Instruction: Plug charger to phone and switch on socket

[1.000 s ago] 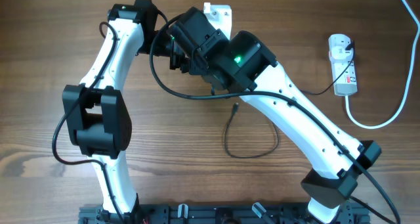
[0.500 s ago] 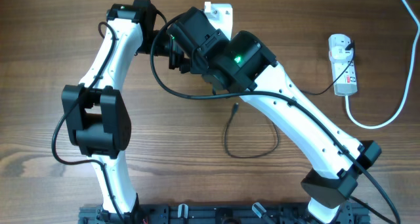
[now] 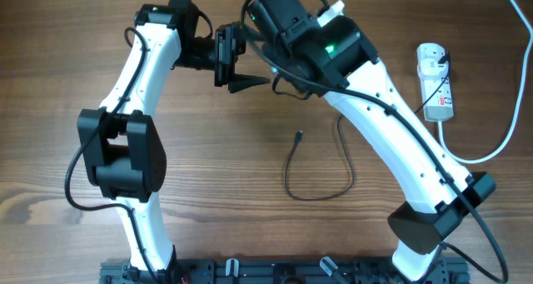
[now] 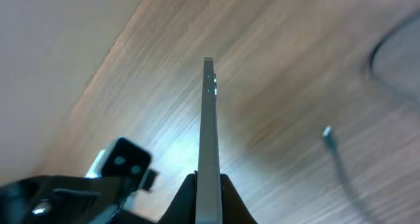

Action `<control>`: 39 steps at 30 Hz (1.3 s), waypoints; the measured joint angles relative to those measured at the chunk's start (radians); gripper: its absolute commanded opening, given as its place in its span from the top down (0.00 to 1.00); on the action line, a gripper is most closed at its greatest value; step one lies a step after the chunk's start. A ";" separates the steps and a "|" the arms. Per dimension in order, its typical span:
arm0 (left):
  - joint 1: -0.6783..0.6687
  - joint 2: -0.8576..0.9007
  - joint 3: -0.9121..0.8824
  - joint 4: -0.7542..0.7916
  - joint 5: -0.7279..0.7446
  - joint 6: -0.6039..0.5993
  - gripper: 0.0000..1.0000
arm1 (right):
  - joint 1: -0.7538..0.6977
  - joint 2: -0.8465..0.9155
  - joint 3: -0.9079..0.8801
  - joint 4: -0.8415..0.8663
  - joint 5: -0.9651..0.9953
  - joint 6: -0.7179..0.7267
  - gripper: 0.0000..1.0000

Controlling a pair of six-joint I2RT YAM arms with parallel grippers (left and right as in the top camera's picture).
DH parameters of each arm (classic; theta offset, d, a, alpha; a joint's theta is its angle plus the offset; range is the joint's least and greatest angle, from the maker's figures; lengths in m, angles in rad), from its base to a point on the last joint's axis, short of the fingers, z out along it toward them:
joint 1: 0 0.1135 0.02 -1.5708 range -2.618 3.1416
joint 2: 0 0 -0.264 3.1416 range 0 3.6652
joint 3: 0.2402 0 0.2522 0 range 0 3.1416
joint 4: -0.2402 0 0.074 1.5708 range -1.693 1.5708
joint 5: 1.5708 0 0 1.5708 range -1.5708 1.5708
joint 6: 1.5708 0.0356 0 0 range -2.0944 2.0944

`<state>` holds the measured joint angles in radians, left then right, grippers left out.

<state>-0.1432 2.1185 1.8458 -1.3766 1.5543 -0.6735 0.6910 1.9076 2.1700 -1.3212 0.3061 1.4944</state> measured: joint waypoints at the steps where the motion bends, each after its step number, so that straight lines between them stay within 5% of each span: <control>1: 0.000 0.000 0.000 0.000 0.000 -0.020 0.23 | 0.000 0.000 0.000 0.000 -0.016 0.037 0.96; 9: 0.000 0.000 0.000 0.119 0.000 -0.240 0.14 | 0.000 -0.023 0.000 -0.009 -0.048 0.256 0.96; 14: 0.000 0.000 0.001 0.129 0.000 -0.333 0.21 | 0.000 -0.085 0.000 -0.041 -0.031 0.323 0.96; 19: 0.000 0.000 0.001 0.131 0.000 -0.370 0.27 | 0.035 -0.085 0.000 -0.019 -0.025 0.382 0.96; 24: 0.000 0.000 0.001 0.131 0.001 -0.386 0.45 | 0.059 -0.085 0.000 -0.016 -0.024 0.409 0.96; 28: 0.000 0.000 0.001 0.132 0.000 -0.387 0.46 | 0.059 -0.085 0.000 -0.014 -0.024 0.412 0.96; 32: 0.000 0.000 0.001 0.132 0.000 -0.387 0.35 | 0.059 -0.085 0.000 0.000 -0.024 0.416 0.96; 39: 0.000 0.000 0.002 0.132 0.000 -0.386 0.42 | 0.059 -0.076 0.000 0.007 -0.024 0.417 0.96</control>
<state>-0.1432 2.1185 1.8473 -1.2449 1.5547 -1.0599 0.7502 1.8313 2.1696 -1.3144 0.2817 1.9118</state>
